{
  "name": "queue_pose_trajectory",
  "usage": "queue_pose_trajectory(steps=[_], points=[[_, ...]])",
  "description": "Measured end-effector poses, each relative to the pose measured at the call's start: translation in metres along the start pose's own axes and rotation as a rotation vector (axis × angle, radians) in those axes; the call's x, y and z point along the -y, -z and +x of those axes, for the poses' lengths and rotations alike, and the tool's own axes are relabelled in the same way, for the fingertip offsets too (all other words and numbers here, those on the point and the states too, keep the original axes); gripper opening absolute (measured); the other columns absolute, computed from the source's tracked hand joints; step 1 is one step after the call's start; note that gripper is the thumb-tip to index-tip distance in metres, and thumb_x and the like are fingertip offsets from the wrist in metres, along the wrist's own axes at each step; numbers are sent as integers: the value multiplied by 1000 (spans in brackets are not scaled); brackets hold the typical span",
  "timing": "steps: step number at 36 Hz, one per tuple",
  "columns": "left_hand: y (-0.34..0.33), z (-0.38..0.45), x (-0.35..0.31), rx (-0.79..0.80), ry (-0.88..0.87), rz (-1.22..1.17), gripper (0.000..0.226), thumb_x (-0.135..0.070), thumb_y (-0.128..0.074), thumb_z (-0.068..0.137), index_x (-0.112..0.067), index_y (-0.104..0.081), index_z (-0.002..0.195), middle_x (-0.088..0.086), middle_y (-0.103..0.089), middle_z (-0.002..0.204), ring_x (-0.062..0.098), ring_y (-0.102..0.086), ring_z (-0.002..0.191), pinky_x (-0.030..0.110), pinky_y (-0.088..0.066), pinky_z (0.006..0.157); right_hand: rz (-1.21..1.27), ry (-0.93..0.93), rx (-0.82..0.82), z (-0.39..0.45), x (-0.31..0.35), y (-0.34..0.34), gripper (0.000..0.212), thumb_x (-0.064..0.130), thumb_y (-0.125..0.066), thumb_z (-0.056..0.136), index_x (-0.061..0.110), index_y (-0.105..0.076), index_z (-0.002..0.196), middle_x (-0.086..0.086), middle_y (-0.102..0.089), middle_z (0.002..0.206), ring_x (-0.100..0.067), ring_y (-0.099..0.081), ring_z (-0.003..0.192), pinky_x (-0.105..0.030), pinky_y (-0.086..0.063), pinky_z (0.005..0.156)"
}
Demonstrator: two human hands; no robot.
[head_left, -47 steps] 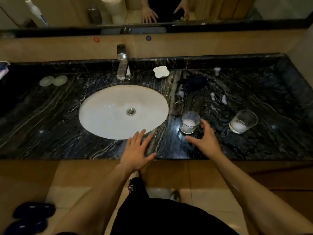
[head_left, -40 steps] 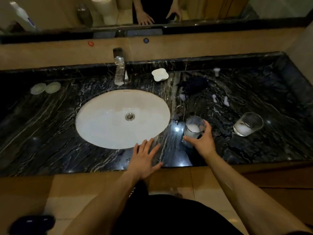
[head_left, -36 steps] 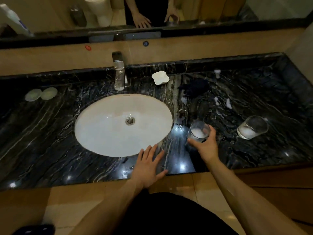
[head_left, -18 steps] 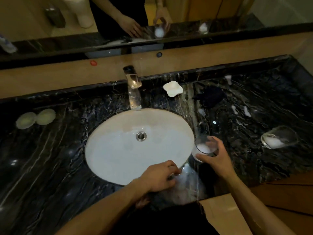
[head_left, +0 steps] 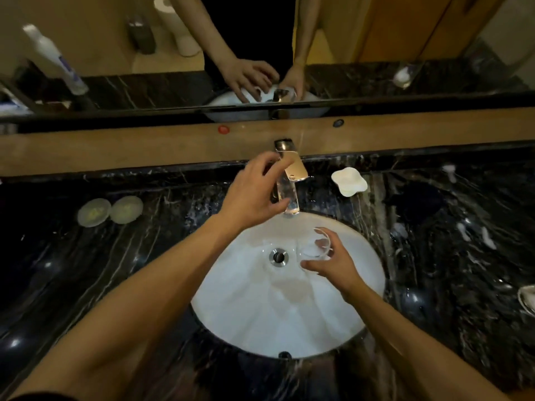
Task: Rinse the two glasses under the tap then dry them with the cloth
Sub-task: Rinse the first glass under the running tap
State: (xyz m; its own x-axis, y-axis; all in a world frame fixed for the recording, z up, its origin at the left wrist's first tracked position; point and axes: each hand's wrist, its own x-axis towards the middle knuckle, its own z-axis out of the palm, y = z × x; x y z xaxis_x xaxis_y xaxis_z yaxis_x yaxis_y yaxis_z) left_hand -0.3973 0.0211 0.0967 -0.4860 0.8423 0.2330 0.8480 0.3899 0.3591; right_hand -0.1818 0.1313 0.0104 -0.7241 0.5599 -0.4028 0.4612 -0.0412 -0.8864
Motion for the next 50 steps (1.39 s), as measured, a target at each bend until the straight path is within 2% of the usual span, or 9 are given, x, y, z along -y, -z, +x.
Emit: queue_pose_trajectory(steps=[6,11,15,18,22,30,37,44,50], points=[[5,43,3,136,-24,89,73,-42,-72,83,-30,-40,147,10,-33,156,31,-34,142,52,-40,110,19,2,57,34,20,-18,77,13,-87,69,41,-49,130,3,-53,125,-21,-52,121,-48,-54,95],[5,55,4,161,-78,217,61,-44,-71,81,-27,-51,136,8,-45,146,29,-45,131,48,-44,100,54,11,71,46,23,-23,76,10,-86,70,39,-50,130,17,-55,123,-15,-52,123,-47,-53,97],[3,56,4,135,-93,232,57,-45,-70,80,-26,-55,132,9,-52,137,30,-52,120,45,-48,87,37,25,76,50,23,-26,75,11,-85,71,40,-49,129,13,-56,129,-11,-52,123,-32,-50,94],[3,57,6,94,-111,235,58,-48,-68,81,-26,-55,133,8,-54,134,28,-53,117,34,-41,77,19,21,91,53,20,-27,78,11,-86,69,36,-48,133,8,-57,132,-14,-53,123,-34,-49,98],[7,59,5,86,-114,214,54,-49,-66,85,-26,-55,132,7,-55,133,25,-54,116,32,-40,79,31,24,114,53,21,-27,78,6,-85,70,40,-46,129,6,-55,134,-15,-51,124,-19,-47,86],[15,68,7,101,-75,162,48,-48,-61,87,-31,-55,131,1,-56,129,21,-55,114,33,-42,74,41,27,104,54,20,-28,77,7,-85,69,42,-47,127,9,-57,130,-16,-52,122,-21,-47,84],[12,56,12,92,-41,54,65,-52,-58,87,-32,-40,146,-3,-49,143,20,-49,128,43,-40,100,56,22,107,53,19,-30,78,5,-85,70,46,-46,124,12,-56,127,-8,-54,115,-15,-47,79],[-14,-46,63,-189,446,-230,61,-49,-49,93,-23,-41,148,7,-46,146,22,-44,134,49,-40,110,53,29,109,50,14,-34,77,4,-85,71,36,-46,129,9,-57,123,-7,-56,109,-9,-50,70],[-42,-180,108,-32,892,42,67,-59,-39,90,-29,-37,150,13,-34,156,36,-29,144,66,-26,113,5,24,90,47,13,-35,79,8,-87,69,36,-45,130,6,-54,125,-17,-54,109,-20,-49,78]])
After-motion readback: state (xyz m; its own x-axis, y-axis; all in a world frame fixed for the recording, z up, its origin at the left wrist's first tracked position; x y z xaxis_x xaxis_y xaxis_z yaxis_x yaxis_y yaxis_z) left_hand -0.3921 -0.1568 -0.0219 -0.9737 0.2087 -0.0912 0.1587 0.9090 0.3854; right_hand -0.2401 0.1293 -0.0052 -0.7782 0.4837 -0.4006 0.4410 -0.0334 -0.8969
